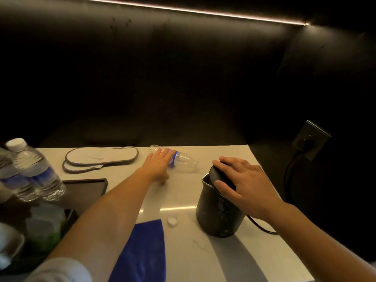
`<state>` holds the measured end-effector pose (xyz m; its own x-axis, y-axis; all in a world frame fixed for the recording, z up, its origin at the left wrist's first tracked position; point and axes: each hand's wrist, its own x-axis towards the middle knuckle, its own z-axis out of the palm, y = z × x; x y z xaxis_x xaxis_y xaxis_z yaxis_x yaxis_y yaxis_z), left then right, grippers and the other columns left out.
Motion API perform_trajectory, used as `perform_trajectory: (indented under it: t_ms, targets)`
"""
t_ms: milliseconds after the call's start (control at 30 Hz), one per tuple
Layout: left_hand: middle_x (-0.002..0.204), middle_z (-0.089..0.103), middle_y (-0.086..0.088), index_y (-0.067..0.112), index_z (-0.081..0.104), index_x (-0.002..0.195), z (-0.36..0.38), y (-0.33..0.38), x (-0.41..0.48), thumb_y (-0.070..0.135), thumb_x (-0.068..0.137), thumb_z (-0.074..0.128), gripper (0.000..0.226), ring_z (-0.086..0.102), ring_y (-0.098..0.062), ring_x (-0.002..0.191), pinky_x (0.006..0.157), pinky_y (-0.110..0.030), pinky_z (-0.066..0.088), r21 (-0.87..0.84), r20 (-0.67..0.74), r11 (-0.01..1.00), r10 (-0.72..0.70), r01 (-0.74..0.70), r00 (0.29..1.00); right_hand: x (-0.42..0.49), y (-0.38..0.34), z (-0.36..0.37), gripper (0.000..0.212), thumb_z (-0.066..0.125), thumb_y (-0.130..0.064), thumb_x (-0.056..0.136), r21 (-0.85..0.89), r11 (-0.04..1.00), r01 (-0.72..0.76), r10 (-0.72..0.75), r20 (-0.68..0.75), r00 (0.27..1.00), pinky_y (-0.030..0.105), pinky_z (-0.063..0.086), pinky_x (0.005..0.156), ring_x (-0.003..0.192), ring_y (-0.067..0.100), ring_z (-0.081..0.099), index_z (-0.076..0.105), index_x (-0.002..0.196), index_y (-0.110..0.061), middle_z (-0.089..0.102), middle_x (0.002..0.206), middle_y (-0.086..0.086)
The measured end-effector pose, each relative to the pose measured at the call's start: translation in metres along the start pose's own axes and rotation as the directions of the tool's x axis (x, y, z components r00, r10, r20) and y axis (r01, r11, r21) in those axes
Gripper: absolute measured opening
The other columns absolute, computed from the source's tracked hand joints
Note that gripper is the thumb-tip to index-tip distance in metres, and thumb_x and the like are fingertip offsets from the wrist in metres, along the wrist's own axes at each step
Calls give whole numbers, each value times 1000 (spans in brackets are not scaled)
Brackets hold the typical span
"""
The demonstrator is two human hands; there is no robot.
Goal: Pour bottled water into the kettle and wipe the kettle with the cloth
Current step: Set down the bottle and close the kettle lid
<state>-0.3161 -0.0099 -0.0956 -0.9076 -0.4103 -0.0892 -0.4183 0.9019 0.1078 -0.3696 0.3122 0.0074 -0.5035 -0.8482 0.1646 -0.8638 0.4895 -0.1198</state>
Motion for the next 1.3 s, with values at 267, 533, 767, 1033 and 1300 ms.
perform_trajectory:
  t_ms: [267, 533, 767, 1033, 1300]
  targets:
    - [146, 47, -8, 25, 46, 144, 5, 3, 29, 40, 88, 73, 64, 44, -33, 132, 110, -49, 38, 239, -163, 970, -9, 48, 987, -2, -3, 0, 69, 13, -76, 95, 7, 1000, -7, 8, -22, 1000, 35, 19, 110, 145, 10, 25, 25, 156, -46, 30, 161, -16]
    - [119, 63, -3, 19, 50, 130, -9, -19, -41, 38, 85, 81, 58, 62, -23, 106, 87, -43, 56, -549, -369, 834, -302, 57, 879, 0, -1, 1, 68, 17, -75, 97, 0, 1000, 11, -11, -48, 999, 44, 28, 109, 142, 17, 34, 30, 155, -42, 38, 159, -10]
    - [131, 50, 0, 21, 34, 144, 1, -75, -138, 32, 91, 75, 68, 53, -16, 113, 74, -19, 43, -921, -198, 382, -617, 71, 762, 1, 2, 7, 69, 17, -76, 97, -36, 999, 3, -6, -66, 998, 51, 35, 105, 139, 26, 42, 32, 154, -41, 43, 157, -3]
    - [152, 46, -9, 17, 29, 152, -1, -78, -158, 28, 93, 73, 74, 49, -26, 133, 97, -34, 42, -925, -123, 358, -598, 126, 792, 1, 3, 3, 78, 10, -80, 93, -16, 1000, -3, 2, -24, 1000, 54, 33, 109, 144, 28, 37, 30, 156, -38, 38, 161, -1]
    - [151, 47, -10, 15, 31, 152, -5, -74, -157, 23, 91, 76, 75, 49, -29, 135, 102, -39, 42, -934, -64, 320, -590, 160, 805, 2, 6, 1, 78, 5, -82, 91, -26, 1000, -3, 4, 36, 999, 46, 14, 115, 151, 19, 19, 16, 158, -43, 23, 167, -7]
